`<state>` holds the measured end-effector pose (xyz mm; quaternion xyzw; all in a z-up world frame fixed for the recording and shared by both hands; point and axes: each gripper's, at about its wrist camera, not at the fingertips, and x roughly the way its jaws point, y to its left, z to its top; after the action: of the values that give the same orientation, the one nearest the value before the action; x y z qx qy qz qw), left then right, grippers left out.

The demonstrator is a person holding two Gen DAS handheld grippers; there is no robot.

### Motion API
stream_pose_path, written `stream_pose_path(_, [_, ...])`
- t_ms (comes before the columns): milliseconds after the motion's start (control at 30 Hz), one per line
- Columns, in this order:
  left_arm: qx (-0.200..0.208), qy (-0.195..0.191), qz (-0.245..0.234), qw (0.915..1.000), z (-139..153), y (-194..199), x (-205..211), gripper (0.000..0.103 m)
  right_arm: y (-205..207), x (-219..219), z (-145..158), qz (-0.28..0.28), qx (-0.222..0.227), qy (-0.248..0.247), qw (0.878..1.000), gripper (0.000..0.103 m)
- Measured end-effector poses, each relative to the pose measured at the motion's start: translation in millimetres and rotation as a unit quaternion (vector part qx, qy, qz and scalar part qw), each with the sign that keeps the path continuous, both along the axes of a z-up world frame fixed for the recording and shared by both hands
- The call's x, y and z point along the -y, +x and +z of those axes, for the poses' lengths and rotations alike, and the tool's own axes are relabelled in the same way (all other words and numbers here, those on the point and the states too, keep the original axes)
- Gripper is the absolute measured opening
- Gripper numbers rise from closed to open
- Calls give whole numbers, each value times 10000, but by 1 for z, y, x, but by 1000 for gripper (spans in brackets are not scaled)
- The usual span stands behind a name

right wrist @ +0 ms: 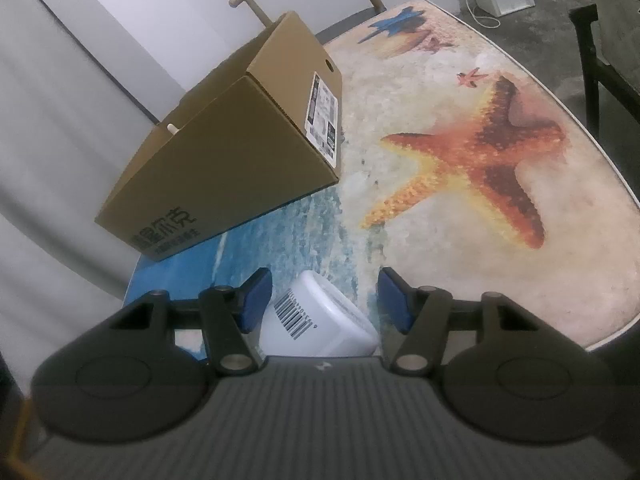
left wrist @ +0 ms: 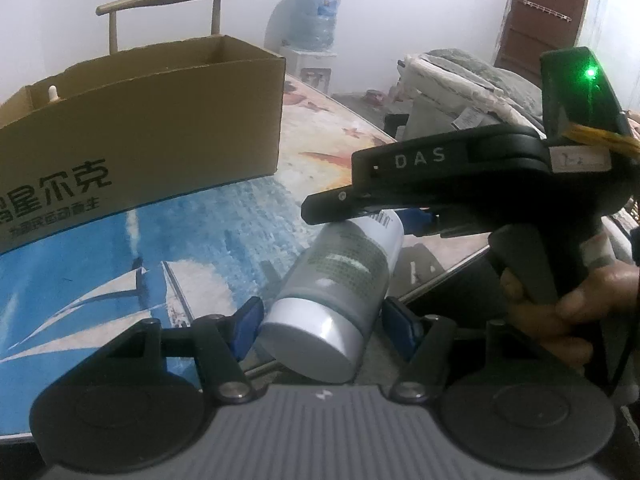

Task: Organize rigid objects
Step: 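Close the left gripper on the bottle body while the right gripper holds its end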

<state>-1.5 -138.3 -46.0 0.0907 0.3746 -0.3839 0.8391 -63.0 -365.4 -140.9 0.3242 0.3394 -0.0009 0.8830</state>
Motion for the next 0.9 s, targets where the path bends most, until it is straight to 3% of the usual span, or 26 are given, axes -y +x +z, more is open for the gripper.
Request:
stream_pose_path(333, [62, 158, 33, 9999, -7, -4, -7, 66, 0, -3, -3, -122, 116, 25, 9999, 50])
stream_pose_path(667, [130, -87, 230, 9996, 3, -6, -12, 65, 8, -12, -6, -73, 182, 69, 9998, 44])
stream_pose_path(900, [502, -455, 412, 9969, 32, -4, -16, 65, 24, -2, -16, -36, 304, 936, 9951, 46])
